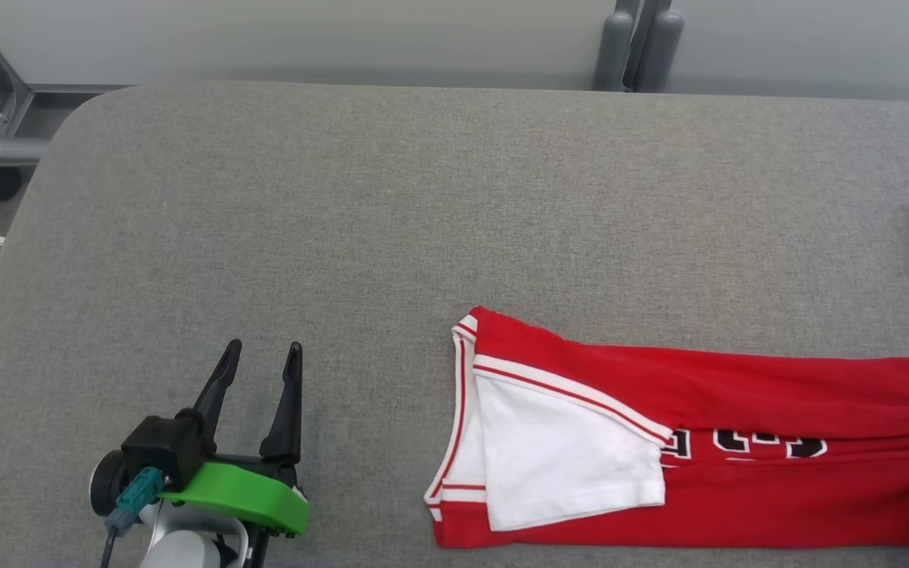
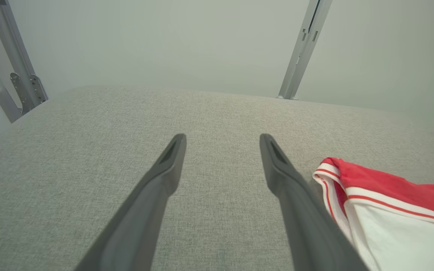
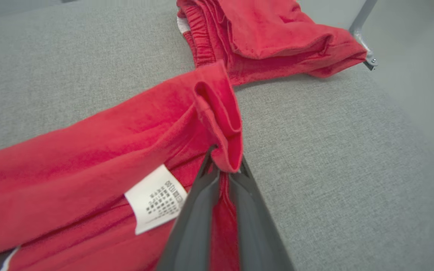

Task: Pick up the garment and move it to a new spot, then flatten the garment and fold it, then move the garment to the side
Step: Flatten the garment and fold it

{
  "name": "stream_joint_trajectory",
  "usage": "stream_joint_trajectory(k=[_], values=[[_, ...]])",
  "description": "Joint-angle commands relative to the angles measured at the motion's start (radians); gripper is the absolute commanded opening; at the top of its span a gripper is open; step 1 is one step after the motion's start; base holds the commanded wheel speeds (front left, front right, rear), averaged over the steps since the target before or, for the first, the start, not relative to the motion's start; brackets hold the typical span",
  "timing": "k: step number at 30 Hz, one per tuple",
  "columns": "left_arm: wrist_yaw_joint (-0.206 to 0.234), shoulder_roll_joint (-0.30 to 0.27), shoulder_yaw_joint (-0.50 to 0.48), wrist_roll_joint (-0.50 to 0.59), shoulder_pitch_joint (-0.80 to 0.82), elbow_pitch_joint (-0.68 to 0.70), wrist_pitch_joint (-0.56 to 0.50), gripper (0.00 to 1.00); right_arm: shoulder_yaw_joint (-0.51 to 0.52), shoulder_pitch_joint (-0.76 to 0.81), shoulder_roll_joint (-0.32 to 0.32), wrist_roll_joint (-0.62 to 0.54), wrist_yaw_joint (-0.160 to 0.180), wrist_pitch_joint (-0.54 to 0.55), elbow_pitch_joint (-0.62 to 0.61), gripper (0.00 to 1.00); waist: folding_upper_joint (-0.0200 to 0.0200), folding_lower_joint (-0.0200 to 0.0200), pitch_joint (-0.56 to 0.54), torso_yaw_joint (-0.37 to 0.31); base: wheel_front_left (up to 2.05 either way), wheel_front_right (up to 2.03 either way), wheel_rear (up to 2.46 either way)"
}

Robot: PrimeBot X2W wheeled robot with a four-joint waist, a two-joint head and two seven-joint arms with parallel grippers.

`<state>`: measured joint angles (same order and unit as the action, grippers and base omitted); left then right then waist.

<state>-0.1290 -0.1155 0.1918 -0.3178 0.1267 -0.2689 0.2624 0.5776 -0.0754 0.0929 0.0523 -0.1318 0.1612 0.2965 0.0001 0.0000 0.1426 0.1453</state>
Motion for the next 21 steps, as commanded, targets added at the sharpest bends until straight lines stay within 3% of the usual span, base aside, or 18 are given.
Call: stream_joint_trajectory(k=[1,4,7,16,21], values=[[-0.002,-0.007,-0.005,0.001,-0.006,0.003,0.003,1.00,0.021,0.010,0.013,0.000,0.002,0.002,-0.025,0.00,-0.0001,0.0000,0.000,-0.005,0.00,0.00,0.00],[-0.002,-0.007,-0.007,0.002,-0.003,0.003,0.003,1.00,0.048,0.008,0.027,-0.007,0.002,0.014,-0.068,0.00,-0.0001,0.0000,-0.002,-0.011,0.00,0.00,0.00],[-0.002,-0.006,-0.004,0.002,0.001,0.000,0.003,1.00,-0.001,0.002,0.020,0.006,0.002,0.056,-0.118,0.00,-0.0001,0.0000,-0.006,-0.018,0.00,0.00,0.00],[-0.002,-0.009,0.013,-0.008,0.009,-0.009,0.003,1.00,-0.265,0.065,-0.038,0.166,0.002,0.226,-0.299,0.00,-0.0001,0.0000,-0.020,-0.007,0.00,0.00,0.00],[-0.002,-0.012,0.015,-0.012,0.011,-0.010,0.003,1.00,-0.431,0.085,-0.041,0.280,0.001,0.256,-0.317,0.00,-0.0001,0.0000,-0.020,0.005,0.00,0.00,0.00]])
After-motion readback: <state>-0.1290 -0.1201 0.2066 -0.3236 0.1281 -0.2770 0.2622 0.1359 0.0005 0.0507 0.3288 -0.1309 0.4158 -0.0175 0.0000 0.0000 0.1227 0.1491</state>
